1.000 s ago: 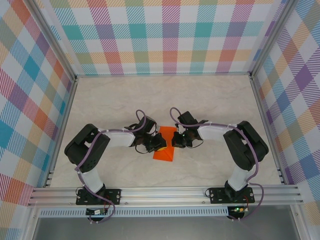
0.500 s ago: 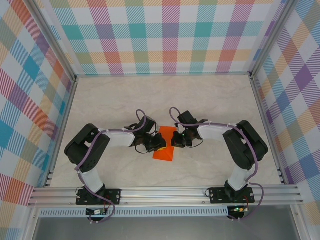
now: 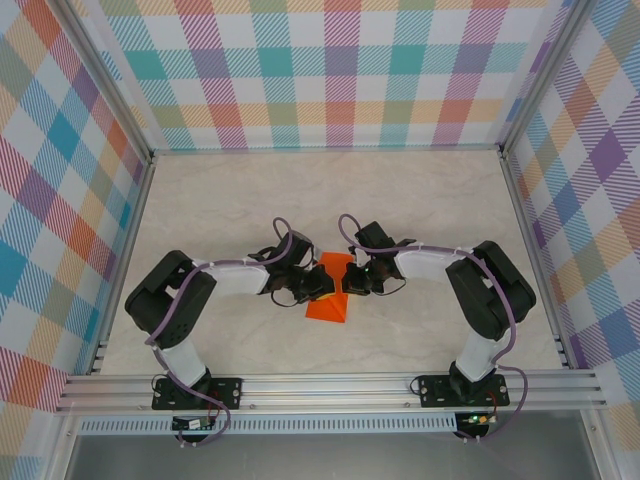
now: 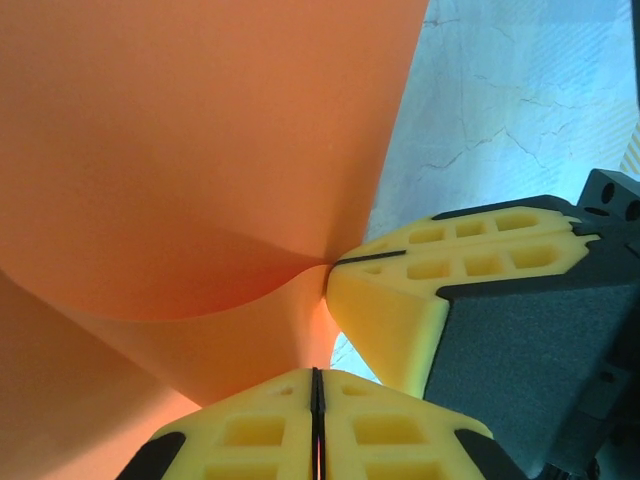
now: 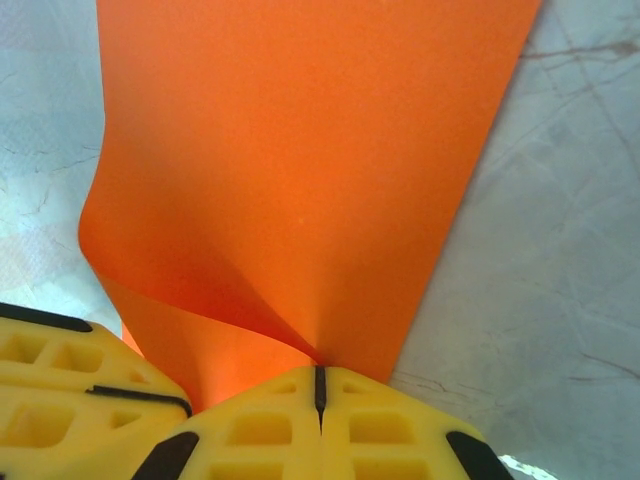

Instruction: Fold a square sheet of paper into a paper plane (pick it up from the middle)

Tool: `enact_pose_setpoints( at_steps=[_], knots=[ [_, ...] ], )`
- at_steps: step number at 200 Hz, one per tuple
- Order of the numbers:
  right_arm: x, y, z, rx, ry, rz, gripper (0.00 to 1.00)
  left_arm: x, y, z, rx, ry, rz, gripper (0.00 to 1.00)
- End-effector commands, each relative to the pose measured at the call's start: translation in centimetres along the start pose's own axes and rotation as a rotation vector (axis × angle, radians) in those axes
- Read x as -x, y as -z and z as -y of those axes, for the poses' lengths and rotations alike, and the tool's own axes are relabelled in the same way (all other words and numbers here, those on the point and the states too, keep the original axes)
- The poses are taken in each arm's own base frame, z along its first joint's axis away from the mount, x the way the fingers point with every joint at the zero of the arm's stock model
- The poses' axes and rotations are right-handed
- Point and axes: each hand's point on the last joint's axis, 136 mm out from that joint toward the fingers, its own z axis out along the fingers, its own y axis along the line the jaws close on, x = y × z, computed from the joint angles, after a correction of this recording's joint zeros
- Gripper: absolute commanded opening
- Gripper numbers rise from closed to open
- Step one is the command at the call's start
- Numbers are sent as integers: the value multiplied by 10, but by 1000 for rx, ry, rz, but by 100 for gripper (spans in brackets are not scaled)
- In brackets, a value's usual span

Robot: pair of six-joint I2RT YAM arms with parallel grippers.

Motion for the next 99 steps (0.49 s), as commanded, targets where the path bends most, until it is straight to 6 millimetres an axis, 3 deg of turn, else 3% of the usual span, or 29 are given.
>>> enact_pose_setpoints(
  at_steps=[1, 99],
  knots=[
    [6, 2, -7, 27, 27, 11, 2, -1, -7, 2, 14, -22, -12, 9],
    [3, -2, 7, -32, 15, 6, 2, -5, -12, -12, 58, -17, -20, 8]
  ],
)
